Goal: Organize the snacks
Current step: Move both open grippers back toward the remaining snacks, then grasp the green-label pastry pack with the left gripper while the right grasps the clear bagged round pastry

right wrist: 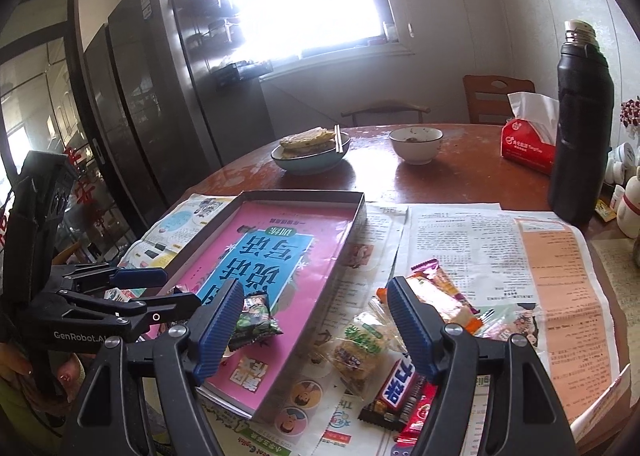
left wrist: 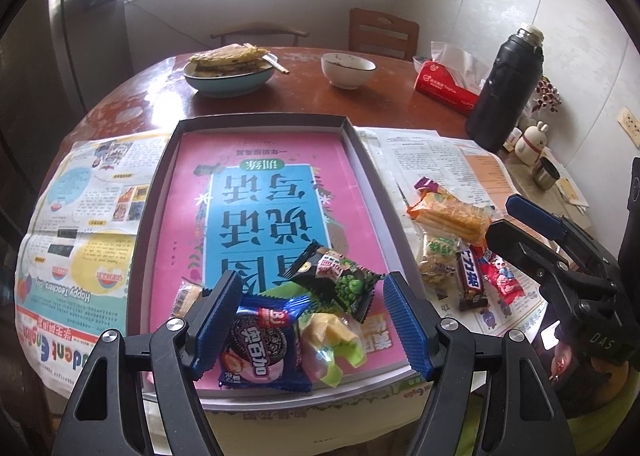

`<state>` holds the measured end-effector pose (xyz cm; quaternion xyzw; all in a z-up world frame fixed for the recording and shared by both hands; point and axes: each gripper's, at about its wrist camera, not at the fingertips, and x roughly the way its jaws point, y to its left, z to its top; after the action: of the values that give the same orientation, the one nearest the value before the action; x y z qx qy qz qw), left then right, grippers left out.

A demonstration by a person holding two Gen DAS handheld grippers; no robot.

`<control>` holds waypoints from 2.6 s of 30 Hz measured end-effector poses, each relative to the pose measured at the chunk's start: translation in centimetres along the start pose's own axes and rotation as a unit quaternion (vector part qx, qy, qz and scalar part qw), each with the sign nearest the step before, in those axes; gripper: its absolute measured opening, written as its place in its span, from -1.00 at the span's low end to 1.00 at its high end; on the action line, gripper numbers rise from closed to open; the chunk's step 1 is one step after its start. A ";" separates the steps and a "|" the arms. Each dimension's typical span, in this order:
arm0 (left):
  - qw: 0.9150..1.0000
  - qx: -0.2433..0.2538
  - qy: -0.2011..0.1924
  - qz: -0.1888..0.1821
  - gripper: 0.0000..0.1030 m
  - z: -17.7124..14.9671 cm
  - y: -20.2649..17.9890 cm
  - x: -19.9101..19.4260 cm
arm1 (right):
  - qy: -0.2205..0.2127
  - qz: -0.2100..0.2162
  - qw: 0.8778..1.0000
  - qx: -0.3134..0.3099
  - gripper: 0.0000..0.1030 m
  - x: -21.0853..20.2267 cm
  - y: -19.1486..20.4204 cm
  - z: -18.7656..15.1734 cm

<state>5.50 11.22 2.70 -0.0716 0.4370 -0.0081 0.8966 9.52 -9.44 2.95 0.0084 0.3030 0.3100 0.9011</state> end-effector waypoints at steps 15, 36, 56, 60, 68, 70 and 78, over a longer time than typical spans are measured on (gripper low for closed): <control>0.999 0.027 -0.009 -0.019 0.45 1.7 -2.3 -0.3 | -0.028 -0.028 0.999 0.030 0.44 -3.0 -2.8 0.0; 0.995 0.078 0.018 -0.051 0.45 2.9 -7.7 2.3 | -0.047 -0.097 0.991 0.074 0.45 -6.0 -8.1 -1.1; 0.988 0.109 0.087 -0.069 0.45 2.7 -11.3 7.4 | 0.003 -0.130 0.988 0.084 0.52 -3.8 -12.0 -2.7; 0.986 0.106 0.102 -0.079 0.45 2.6 -11.5 8.3 | 0.022 -0.139 0.988 0.064 0.52 -2.8 -12.0 -3.0; 0.983 0.113 0.113 -0.091 0.44 2.8 -12.2 9.2 | 0.084 -0.156 0.984 0.030 0.52 0.0 -12.5 -4.0; 0.982 0.116 0.117 -0.090 0.39 2.8 -12.5 9.4 | 0.089 -0.160 0.983 0.020 0.52 0.5 -12.6 -4.1; 0.979 0.123 0.137 -0.084 0.32 2.9 -12.9 10.6 | 0.107 -0.165 0.980 -0.028 0.52 2.4 -12.2 -4.3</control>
<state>14.96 -1.98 -2.13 0.0046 0.5442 -0.1465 0.8260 15.44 -18.67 -4.34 -0.1000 0.3864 0.1647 0.9020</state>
